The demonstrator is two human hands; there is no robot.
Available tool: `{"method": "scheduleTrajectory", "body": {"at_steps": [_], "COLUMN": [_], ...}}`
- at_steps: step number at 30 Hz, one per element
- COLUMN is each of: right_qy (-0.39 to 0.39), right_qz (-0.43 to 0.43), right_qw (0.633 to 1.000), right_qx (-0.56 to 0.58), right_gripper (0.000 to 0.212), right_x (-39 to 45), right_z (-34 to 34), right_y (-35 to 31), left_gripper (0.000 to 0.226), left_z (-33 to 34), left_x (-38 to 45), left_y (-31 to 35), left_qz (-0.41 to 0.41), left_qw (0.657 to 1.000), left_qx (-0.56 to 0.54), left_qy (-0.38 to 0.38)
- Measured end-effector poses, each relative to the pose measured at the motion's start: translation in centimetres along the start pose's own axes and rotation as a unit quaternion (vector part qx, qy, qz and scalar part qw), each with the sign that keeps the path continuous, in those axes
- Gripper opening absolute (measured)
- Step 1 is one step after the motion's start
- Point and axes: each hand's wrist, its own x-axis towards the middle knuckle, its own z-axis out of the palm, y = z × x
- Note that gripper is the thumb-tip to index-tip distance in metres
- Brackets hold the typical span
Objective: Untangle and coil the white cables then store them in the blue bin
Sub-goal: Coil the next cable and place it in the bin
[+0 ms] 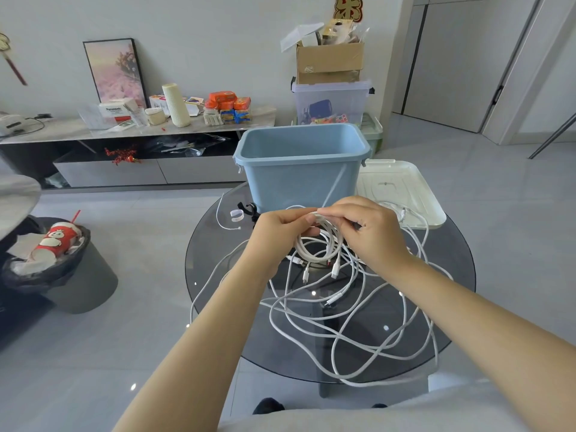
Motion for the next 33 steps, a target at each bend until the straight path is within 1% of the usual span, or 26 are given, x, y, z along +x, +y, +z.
{"method": "scheduleTrajectory", "body": {"at_steps": [1, 3, 4, 6, 8, 10, 12, 16, 18, 21, 24, 29, 33], "right_qy": [0.001, 0.002, 0.008, 0.033, 0.058, 0.072, 0.071, 0.047, 0.033, 0.011, -0.003, -0.047, -0.082], "right_qz": [0.037, 0.167, 0.230, 0.328, 0.389, 0.420, 0.429, 0.414, 0.411, 0.410, 0.419, 0.397, 0.382], "right_qw": [0.999, 0.982, 0.964, 0.922, 0.879, 0.853, 0.850, 0.866, 0.871, 0.881, 0.879, 0.881, 0.875], "right_qx": [0.016, 0.090, 0.134, 0.205, 0.269, 0.301, 0.299, 0.277, 0.267, 0.235, 0.228, 0.254, 0.284], "right_gripper": [0.018, 0.025, 0.028, 0.030, 0.025, 0.016, 0.011, 0.008, 0.006, 0.005, 0.006, 0.008, 0.011], "right_x": [0.0, 0.2, 0.3, 0.7, 1.0, 1.1, 1.0, 1.0, 1.0, 1.0, 1.0, 0.9, 1.1], "right_z": [0.0, 0.1, 0.1, 0.2, 0.2, 0.3, 0.5, 0.4, 0.5, 0.5, 0.5, 0.1, -0.2], "right_y": [-0.2, -1.0, -1.3, -1.7, -1.9, -2.0, -2.0, -2.0, -2.1, -2.1, -1.9, -1.6, -1.7], "left_gripper": [0.022, 0.019, 0.017, 0.017, 0.019, 0.018, 0.016, 0.014, 0.015, 0.018, 0.020, 0.018, 0.019], "left_z": [0.1, 0.2, 0.4, 0.7, 1.2, 1.8, 2.4, 2.9, 3.1, 3.4, 3.6, 3.2, 2.8], "left_x": [0.1, 0.4, 0.5, 0.6, 0.5, 0.5, 0.4, 0.1, -0.1, -0.3, -0.3, 0.2, 0.4], "left_y": [-0.1, -0.3, -0.5, -0.7, -1.1, -1.4, -1.4, -1.3, -1.2, -1.3, -1.4, -1.5, -1.6], "left_qz": [-0.009, -0.017, -0.019, -0.023, -0.038, -0.057, -0.067, -0.057, -0.039, -0.006, 0.011, -0.025, -0.036], "left_qw": [1.000, 0.999, 0.998, 0.994, 0.987, 0.981, 0.976, 0.973, 0.978, 0.988, 0.990, 0.992, 0.992], "left_qx": [-0.018, -0.047, -0.064, -0.107, -0.153, -0.175, -0.183, -0.188, -0.160, -0.084, -0.033, -0.045, -0.062], "left_qy": [0.003, 0.018, 0.023, 0.029, 0.038, 0.066, 0.099, 0.121, 0.127, 0.130, 0.135, 0.118, 0.105]}}
